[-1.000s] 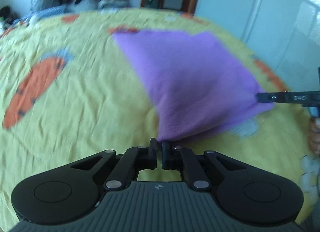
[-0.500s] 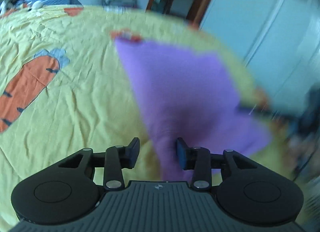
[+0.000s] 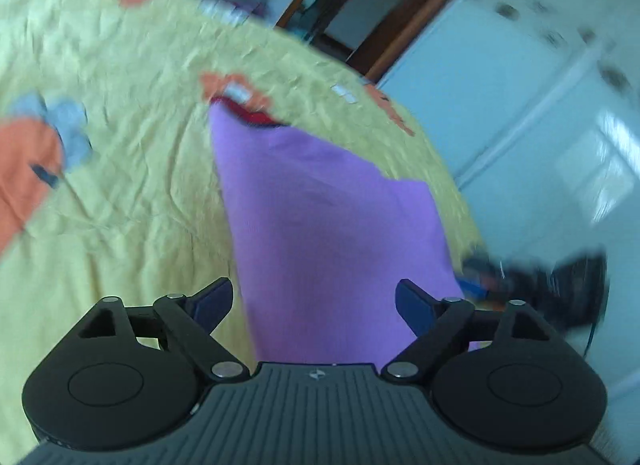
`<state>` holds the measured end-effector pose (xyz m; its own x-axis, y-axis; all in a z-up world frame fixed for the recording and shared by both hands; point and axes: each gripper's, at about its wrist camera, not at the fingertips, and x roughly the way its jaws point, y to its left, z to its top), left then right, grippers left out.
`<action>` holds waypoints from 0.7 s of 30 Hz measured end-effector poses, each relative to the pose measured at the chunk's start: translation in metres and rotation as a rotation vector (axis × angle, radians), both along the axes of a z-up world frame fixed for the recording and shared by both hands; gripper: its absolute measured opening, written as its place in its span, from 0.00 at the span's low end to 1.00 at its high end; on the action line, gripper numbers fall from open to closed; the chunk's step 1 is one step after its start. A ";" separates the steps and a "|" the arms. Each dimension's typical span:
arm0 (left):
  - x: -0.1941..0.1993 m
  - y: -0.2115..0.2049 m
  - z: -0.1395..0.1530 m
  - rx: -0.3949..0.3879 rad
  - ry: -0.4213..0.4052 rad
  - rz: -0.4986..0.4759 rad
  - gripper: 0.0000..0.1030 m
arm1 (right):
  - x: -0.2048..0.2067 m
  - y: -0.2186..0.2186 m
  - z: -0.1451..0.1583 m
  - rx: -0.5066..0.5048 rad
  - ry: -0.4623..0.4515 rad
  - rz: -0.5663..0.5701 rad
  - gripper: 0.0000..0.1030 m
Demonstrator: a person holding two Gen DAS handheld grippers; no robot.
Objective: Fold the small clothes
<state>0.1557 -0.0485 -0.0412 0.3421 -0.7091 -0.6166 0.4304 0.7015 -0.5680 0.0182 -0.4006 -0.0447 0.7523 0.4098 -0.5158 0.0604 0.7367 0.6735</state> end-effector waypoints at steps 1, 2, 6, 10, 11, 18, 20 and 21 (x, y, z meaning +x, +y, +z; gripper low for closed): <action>0.012 -0.003 -0.010 -0.029 0.068 -0.003 0.82 | 0.003 0.004 -0.005 0.018 0.000 0.042 0.88; 0.019 -0.003 -0.019 -0.079 0.116 0.011 0.79 | 0.003 0.009 -0.008 0.006 -0.012 0.061 0.88; 0.029 -0.018 -0.028 -0.068 0.164 -0.002 0.28 | 0.005 0.038 -0.006 -0.120 0.013 0.059 0.30; 0.020 -0.035 -0.007 0.071 0.006 -0.082 0.24 | 0.006 0.069 0.014 -0.291 0.025 0.014 0.20; 0.014 -0.038 0.004 0.119 -0.059 -0.104 0.23 | 0.005 0.078 0.024 -0.340 0.017 0.008 0.19; -0.010 -0.016 0.087 0.115 -0.237 -0.139 0.22 | -0.012 0.120 0.104 -0.390 -0.130 0.016 0.17; -0.012 0.004 0.111 0.088 -0.245 -0.132 0.23 | -0.017 0.131 0.128 -0.388 -0.167 0.013 0.17; -0.013 0.014 0.121 0.073 -0.238 -0.131 0.23 | -0.020 0.135 0.140 -0.388 -0.186 0.011 0.17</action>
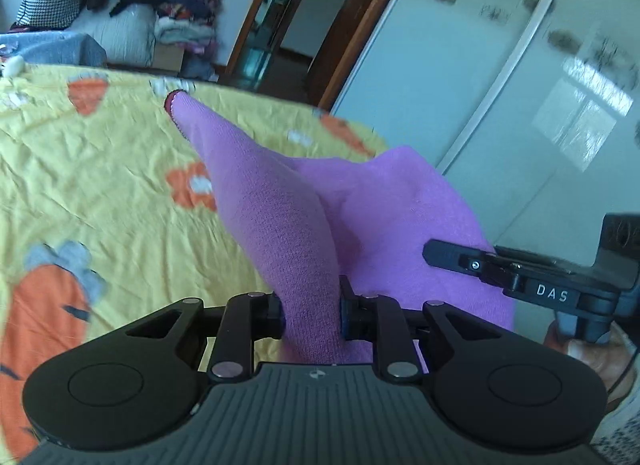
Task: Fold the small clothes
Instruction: 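Grasp the sweater end with the left gripper while the right gripper grasps beside it, lift and fold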
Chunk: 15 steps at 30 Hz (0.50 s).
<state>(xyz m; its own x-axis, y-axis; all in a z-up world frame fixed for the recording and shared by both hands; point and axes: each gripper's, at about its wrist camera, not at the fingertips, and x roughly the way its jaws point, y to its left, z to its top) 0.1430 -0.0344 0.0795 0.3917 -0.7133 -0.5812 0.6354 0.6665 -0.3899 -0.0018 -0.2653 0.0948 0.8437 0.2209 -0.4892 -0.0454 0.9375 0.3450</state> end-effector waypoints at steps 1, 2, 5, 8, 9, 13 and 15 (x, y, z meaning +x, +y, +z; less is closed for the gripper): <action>0.000 0.010 0.008 -0.008 0.011 -0.004 0.23 | -0.004 0.004 0.010 0.013 -0.014 0.002 0.17; 0.002 0.020 0.012 -0.018 0.033 0.004 0.25 | -0.005 0.009 0.017 0.034 -0.020 0.002 0.17; 0.022 0.045 -0.012 0.005 0.179 0.032 0.71 | 0.005 0.020 0.008 0.046 0.022 -0.010 0.26; 0.024 0.083 -0.061 0.109 0.236 0.139 0.68 | 0.020 0.026 -0.047 -0.044 0.280 -0.134 0.79; 0.017 0.101 -0.074 0.103 0.261 0.149 0.69 | 0.004 0.031 -0.060 -0.055 0.269 -0.139 0.79; -0.029 0.158 -0.107 -0.038 0.334 0.157 0.73 | -0.059 0.028 -0.106 0.076 0.232 -0.087 0.78; -0.052 0.164 -0.119 -0.057 0.342 0.165 0.78 | -0.076 0.023 -0.122 0.099 0.228 -0.092 0.78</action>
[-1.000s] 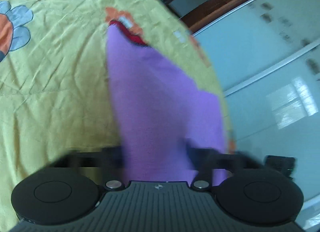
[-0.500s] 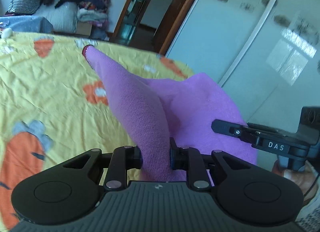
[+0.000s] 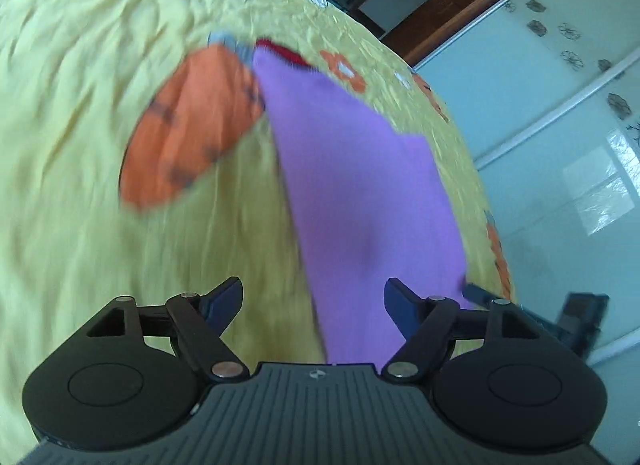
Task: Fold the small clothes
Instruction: 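Grasp the sweater end with the left gripper while the right gripper grasps beside it, lift and fold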
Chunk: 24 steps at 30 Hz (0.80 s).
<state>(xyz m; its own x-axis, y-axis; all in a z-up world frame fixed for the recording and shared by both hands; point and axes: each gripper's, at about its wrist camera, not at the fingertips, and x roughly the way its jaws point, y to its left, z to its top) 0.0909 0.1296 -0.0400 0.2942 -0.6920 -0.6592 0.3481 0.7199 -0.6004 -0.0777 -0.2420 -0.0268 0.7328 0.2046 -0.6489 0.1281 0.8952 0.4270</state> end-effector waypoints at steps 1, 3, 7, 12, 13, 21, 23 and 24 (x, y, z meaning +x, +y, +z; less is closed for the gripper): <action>-0.008 -0.002 -0.008 -0.007 0.021 0.010 0.78 | -0.005 -0.005 -0.006 0.030 -0.016 0.008 0.78; -0.023 -0.009 -0.013 -0.041 -0.009 0.013 0.84 | -0.005 -0.011 -0.007 0.065 -0.053 0.019 0.78; -0.022 -0.036 -0.013 -0.040 -0.032 0.073 0.92 | 0.012 -0.004 -0.010 0.118 -0.079 0.091 0.78; 0.019 -0.060 -0.006 0.044 -0.100 0.094 0.89 | 0.059 -0.013 -0.016 0.225 -0.086 0.121 0.78; 0.028 -0.063 -0.006 0.034 -0.098 0.097 0.86 | 0.069 -0.013 -0.017 0.258 -0.081 0.147 0.78; 0.044 -0.103 0.024 0.137 -0.156 0.002 0.23 | 0.076 0.005 0.006 0.073 -0.120 0.111 0.15; 0.041 -0.111 0.038 0.103 -0.209 -0.032 0.23 | 0.070 -0.001 0.022 0.056 -0.162 0.090 0.15; 0.039 -0.117 0.046 0.091 -0.236 -0.048 0.23 | 0.067 -0.003 0.032 0.040 -0.181 0.081 0.15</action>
